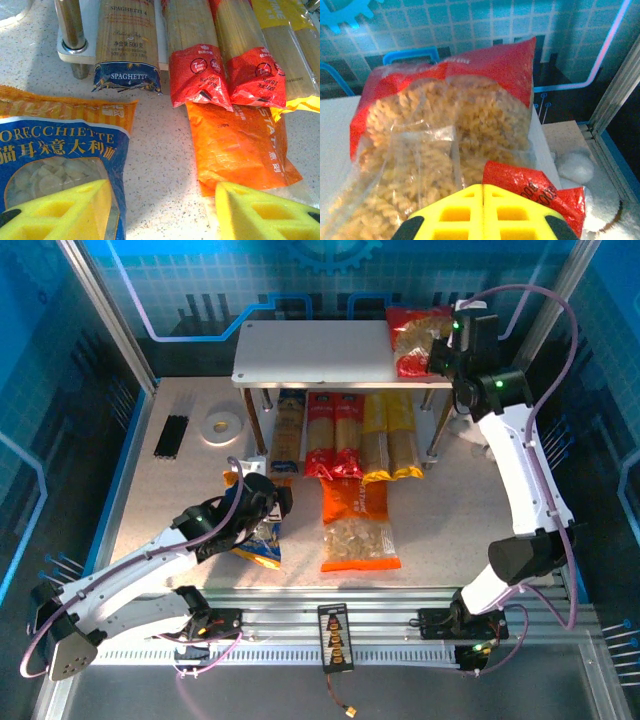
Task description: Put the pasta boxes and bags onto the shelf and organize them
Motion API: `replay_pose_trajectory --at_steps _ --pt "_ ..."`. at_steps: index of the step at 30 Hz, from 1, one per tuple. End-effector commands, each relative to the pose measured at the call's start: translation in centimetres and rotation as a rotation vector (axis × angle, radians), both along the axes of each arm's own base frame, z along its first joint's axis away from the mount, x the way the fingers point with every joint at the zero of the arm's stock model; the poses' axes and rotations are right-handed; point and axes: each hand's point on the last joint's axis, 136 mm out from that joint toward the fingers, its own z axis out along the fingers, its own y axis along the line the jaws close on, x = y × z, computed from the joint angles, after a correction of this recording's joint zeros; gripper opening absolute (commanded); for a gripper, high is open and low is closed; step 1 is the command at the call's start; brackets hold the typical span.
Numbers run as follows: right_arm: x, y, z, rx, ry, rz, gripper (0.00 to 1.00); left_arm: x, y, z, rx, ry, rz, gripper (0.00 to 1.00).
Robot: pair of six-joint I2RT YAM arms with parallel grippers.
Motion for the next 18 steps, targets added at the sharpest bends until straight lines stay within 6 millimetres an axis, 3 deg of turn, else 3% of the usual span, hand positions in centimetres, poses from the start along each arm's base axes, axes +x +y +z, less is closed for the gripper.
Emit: replay_pose_trajectory --at_steps 1,7,10,13,15,18 --pt "-2.0 -0.8 -1.6 -0.005 0.066 -0.010 0.00 0.0 0.4 -0.6 0.014 0.009 0.016 0.58" --pt "-2.8 -0.7 -5.3 0.029 0.157 0.008 0.00 0.0 0.2 -0.7 0.016 0.015 0.009 0.58" --pt "-3.0 -0.4 -6.2 0.057 0.170 0.026 0.01 0.0 0.2 -0.7 0.016 0.013 0.011 0.58" --pt "-3.1 0.0 -6.1 0.082 0.163 0.049 0.29 0.0 0.2 -0.7 0.018 0.015 0.010 0.58" --pt "-3.1 0.2 -5.7 0.098 0.152 0.062 0.39 0.0 0.2 -0.9 0.021 0.019 0.009 0.58" --pt "-3.5 0.4 -4.0 0.125 0.104 0.080 0.43 -0.2 0.3 -1.2 0.027 0.030 0.006 0.58"
